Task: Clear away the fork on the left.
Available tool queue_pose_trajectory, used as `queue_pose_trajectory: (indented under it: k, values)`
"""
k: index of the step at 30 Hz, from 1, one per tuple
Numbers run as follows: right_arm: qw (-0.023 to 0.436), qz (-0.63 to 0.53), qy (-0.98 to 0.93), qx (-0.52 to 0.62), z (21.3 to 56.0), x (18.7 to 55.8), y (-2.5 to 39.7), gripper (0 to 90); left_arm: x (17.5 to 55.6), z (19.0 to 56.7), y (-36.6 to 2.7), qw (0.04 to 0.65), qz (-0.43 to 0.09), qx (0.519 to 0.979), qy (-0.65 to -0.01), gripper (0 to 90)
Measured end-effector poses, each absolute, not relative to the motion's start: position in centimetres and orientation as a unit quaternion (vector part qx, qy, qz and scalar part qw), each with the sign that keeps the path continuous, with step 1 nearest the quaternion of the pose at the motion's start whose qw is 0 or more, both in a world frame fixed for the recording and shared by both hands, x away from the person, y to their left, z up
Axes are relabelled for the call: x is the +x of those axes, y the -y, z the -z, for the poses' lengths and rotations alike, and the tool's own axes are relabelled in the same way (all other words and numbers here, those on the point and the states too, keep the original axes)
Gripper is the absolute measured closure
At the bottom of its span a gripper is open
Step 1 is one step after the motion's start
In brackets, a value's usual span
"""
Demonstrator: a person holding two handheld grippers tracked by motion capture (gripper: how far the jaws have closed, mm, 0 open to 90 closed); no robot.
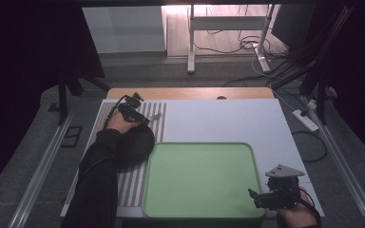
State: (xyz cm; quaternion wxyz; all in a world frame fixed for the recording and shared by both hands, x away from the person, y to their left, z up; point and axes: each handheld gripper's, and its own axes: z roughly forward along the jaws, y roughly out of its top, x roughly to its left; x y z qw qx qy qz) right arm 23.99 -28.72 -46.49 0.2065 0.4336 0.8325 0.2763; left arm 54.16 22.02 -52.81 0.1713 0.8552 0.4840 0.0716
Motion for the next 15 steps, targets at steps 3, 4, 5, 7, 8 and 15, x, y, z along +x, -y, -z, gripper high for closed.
queue_pose_trajectory:
  k: [3, 4, 5, 7, 8, 15]
  values:
    - [0.206, -0.276, -0.833, 0.433, 46.5, 24.0, 28.7, 0.0, 54.1, 52.4, -22.6, 0.176, -0.075, 0.857, -0.478, 10.8]
    - [0.206, -0.276, -0.833, 0.433, 46.5, 24.0, 28.7, 0.0, 54.1, 52.2, -23.0, 0.179, -0.075, 0.858, -0.475, 15.2]
    - [0.206, -0.276, -0.833, 0.433, 46.5, 24.0, 28.7, 0.0, 54.1, 52.2, -23.0, 0.179, -0.075, 0.858, -0.475, 20.1]
    - [0.206, -0.276, -0.833, 0.433, 46.5, 24.0, 28.7, 0.0, 53.9, 52.0, -23.7, 0.187, -0.077, 0.861, -0.466, 35.5]
    - [0.206, -0.276, -0.833, 0.433, 46.5, 24.0, 28.7, 0.0, 53.9, 51.9, -23.9, 0.187, -0.079, 0.862, -0.465, 35.5]
    - [0.206, -0.275, -0.834, 0.432, 46.5, 24.0, 28.7, 0.0, 53.3, 51.8, -25.5, 0.202, -0.082, 0.869, -0.444, 78.1]
